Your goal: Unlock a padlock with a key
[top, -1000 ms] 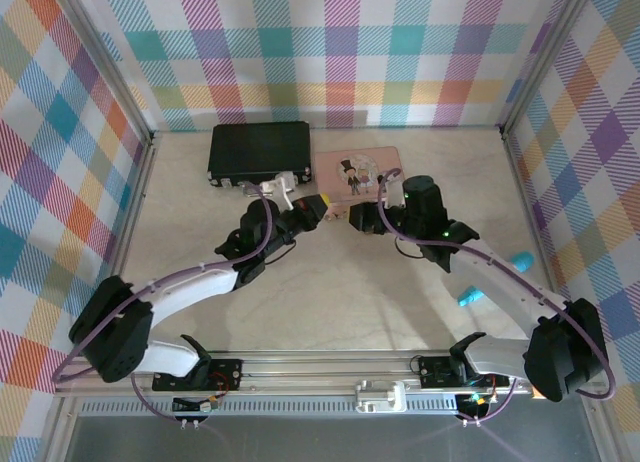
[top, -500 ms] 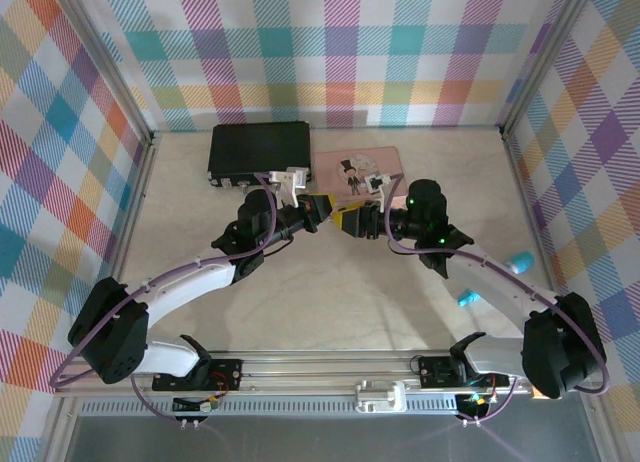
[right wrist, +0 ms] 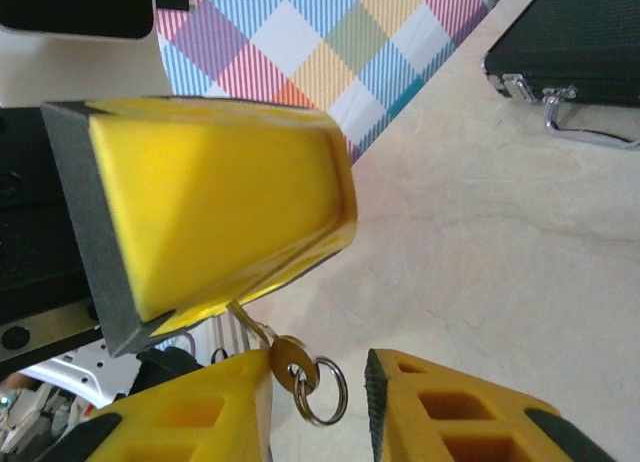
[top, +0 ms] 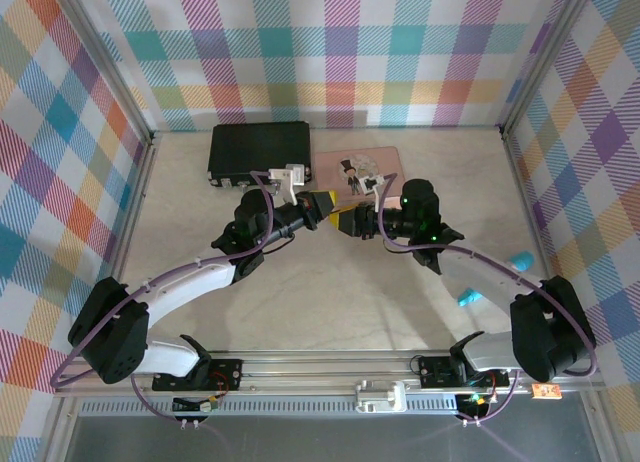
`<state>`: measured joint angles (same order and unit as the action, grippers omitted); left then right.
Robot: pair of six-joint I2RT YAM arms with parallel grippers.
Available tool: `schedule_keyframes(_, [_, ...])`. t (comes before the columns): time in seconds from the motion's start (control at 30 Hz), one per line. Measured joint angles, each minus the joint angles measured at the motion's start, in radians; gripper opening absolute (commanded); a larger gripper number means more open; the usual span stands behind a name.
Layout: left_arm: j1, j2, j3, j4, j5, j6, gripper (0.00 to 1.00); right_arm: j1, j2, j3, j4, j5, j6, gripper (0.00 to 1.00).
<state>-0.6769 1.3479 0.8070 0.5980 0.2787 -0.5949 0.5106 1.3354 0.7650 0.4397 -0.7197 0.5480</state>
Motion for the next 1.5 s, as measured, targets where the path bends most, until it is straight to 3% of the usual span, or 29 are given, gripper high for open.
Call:
schedule_keyframes(0.17, [0.010,0.005,-0.004,0.014,-0.002,-0.021,0.00,0.001,0.010,0.002,0.019,-0.034,0.010,0.00])
schedule_keyframes(0.2, [0.013,0.005,-0.004,0.015,-0.002,-0.024,0.10,0.000,0.010,0.002,0.024,-0.034,0.013,0.00])
schedule_keyframes(0.27, [0.014,0.005,-0.004,0.024,-0.002,-0.035,0.63,0.001,0.010,0.003,0.030,-0.034,0.002,0.00])
schedule_keyframes(0.3, [0.015,0.005,-0.005,0.026,-0.002,-0.044,0.76,0.001,0.010,0.003,0.027,-0.032,-0.003,0.00])
schedule_keyframes(0.43, [0.045,-0.027,-0.020,0.015,-0.020,-0.098,0.98,0.001,0.010,0.003,-0.015,-0.022,-0.033,0.00])
schedule_keyframes(0.7, [0.148,-0.142,-0.026,-0.103,-0.084,-0.215,0.96,0.001,-0.011,0.010,-0.108,0.014,-0.107,0.00])
schedule_keyframes(0.97, [0.152,-0.108,-0.036,-0.148,-0.061,-0.325,0.94,0.001,-0.043,0.075,-0.235,0.130,-0.248,0.00])
schedule_keyframes(1.27, [0.142,-0.012,-0.097,-0.112,-0.031,-0.336,0.88,0.001,-0.088,0.082,-0.315,0.301,-0.389,0.00])
schedule_keyframes(1.37, [0.128,0.031,-0.100,-0.034,-0.002,-0.336,0.87,0.000,-0.098,0.088,-0.362,0.316,-0.375,0.00])
schedule_keyframes(1.5, [0.098,0.068,-0.100,0.106,0.032,-0.336,0.87,-0.019,-0.097,0.096,-0.373,0.267,-0.225,0.00])
